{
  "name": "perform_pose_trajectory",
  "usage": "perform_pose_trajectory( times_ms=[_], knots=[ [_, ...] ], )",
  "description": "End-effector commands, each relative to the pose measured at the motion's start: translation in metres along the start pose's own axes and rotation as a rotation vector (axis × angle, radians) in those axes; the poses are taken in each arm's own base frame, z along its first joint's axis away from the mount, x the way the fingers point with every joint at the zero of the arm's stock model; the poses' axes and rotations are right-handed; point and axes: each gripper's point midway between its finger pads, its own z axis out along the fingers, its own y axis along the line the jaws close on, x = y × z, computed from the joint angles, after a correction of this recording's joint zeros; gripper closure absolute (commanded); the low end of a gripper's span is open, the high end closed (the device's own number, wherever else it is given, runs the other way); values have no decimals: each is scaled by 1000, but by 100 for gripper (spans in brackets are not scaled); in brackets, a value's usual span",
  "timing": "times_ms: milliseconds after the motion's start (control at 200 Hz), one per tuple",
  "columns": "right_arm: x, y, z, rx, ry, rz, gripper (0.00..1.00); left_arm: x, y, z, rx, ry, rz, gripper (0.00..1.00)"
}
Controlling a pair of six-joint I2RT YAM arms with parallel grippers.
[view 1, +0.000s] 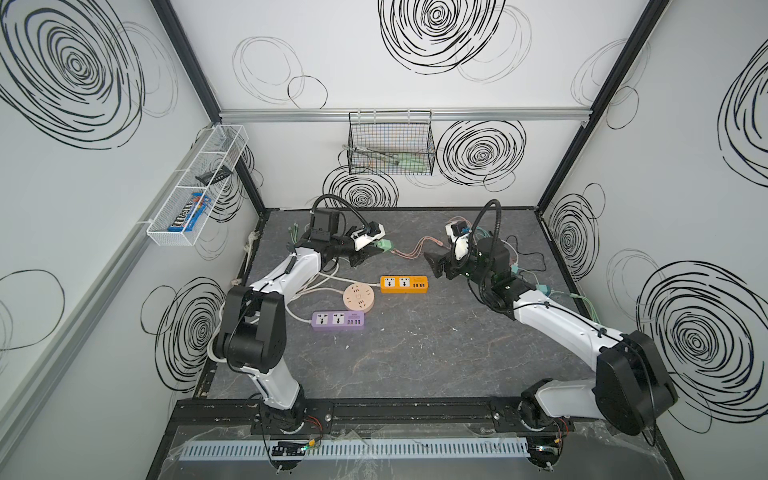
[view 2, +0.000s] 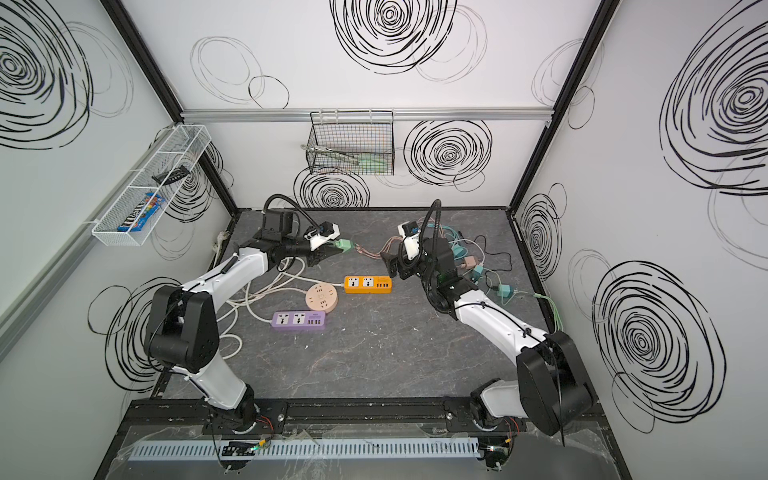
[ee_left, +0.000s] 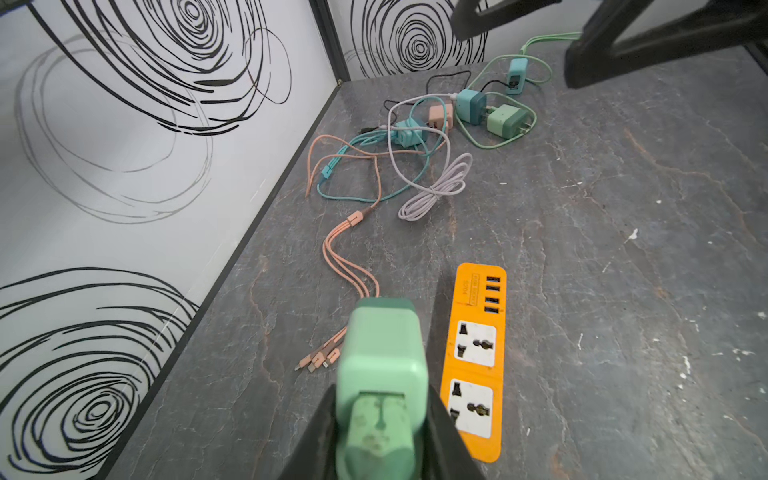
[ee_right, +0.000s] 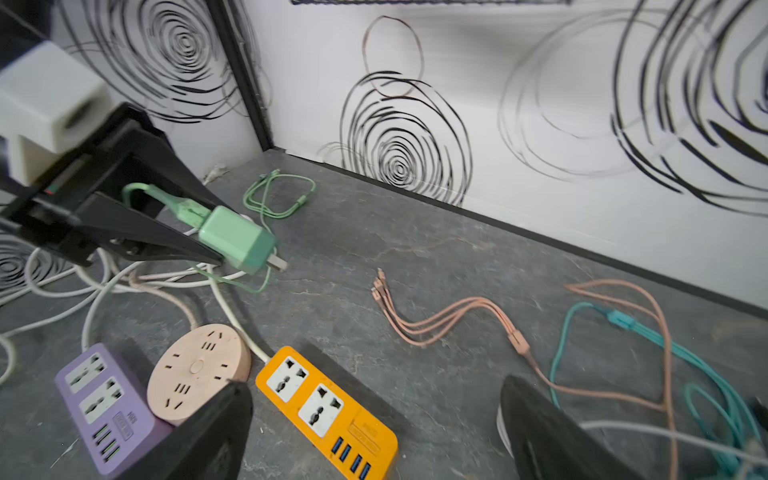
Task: Insert the plug
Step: 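Carry the charger over the orange strip with the left gripper while the right moves away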
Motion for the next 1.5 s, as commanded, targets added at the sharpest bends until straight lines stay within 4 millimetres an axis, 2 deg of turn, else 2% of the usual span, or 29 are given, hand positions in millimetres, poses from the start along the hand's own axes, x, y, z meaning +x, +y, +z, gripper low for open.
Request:
perform_pose_trajectory(
  times_ms=[0,125,285,490,615,971,1496],
  knots=[
    [2,-40,-12,189,-24,141,3,1,13,4,-35,74,49,100],
    [7,-58,-16,236,-4,186,3,26,4,18,10,241,82,100],
    [12,-65,-19,256,19,190,3,51,-10,30,77,378,115,100],
    [22,-75,-19,293,58,211,3,60,-36,51,160,453,162,100],
    [24,-77,-21,307,62,214,3,68,-42,58,192,488,171,100],
    [31,-83,-23,331,80,229,3,83,-53,56,297,580,150,100],
    [33,-84,-21,335,91,237,3,90,-64,61,349,584,127,100]
  ],
)
